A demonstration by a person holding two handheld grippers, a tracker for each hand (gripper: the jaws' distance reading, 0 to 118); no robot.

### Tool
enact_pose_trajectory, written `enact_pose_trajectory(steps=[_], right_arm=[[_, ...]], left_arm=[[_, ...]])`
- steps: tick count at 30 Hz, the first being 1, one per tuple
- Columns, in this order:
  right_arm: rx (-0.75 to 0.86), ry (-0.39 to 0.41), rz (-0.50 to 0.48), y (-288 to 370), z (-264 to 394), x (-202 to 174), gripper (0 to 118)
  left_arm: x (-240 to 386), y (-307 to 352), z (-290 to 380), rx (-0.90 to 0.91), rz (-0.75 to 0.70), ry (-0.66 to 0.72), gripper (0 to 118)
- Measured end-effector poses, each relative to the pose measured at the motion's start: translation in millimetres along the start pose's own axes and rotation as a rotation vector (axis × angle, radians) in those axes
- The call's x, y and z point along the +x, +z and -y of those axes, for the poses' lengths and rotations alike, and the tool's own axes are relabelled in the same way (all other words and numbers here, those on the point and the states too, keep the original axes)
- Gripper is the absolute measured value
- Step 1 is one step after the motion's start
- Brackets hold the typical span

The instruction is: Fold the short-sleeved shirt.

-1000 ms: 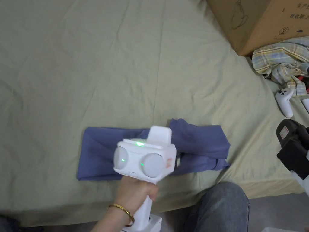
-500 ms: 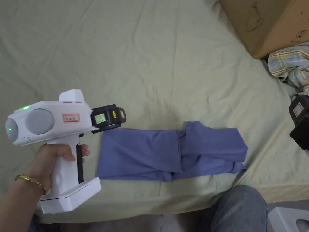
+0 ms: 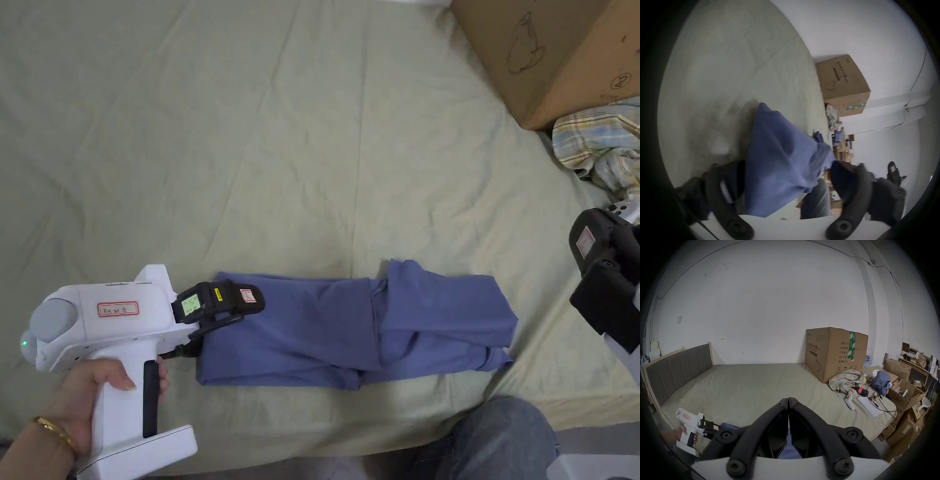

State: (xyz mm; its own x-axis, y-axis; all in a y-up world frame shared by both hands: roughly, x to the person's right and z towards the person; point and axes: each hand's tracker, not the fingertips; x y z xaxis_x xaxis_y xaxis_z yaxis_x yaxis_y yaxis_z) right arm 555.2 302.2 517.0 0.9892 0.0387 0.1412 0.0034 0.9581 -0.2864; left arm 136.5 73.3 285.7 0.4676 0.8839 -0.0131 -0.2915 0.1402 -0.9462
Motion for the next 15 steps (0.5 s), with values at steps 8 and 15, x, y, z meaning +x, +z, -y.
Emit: enact_pose_trajectory(steps=[8,15], right_arm=[[-0.010,0.001,0.013,-1,4,36,0],[0.001,-0.014,0.005,-1,3,34,0]], left_arm=[[16,-18,0,0.019,-0.213,0.094,14],[40,20,-3,0.047,-0.279,0.013,11]])
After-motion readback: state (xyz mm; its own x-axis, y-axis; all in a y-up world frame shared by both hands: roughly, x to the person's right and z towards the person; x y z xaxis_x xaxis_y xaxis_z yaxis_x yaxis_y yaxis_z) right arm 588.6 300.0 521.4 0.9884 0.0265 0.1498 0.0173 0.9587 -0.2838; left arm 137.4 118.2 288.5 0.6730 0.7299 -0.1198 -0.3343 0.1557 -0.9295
